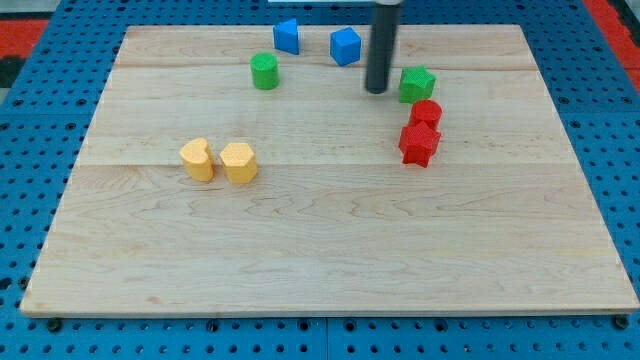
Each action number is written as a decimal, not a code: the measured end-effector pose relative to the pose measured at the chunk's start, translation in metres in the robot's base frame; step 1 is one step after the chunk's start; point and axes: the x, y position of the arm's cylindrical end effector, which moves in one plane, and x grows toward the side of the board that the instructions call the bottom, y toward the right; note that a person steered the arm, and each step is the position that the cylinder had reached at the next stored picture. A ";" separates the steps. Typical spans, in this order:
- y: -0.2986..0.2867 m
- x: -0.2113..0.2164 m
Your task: Place the green circle above the green star
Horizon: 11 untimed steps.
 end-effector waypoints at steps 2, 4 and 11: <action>-0.183 0.021; -0.118 -0.037; 0.056 -0.065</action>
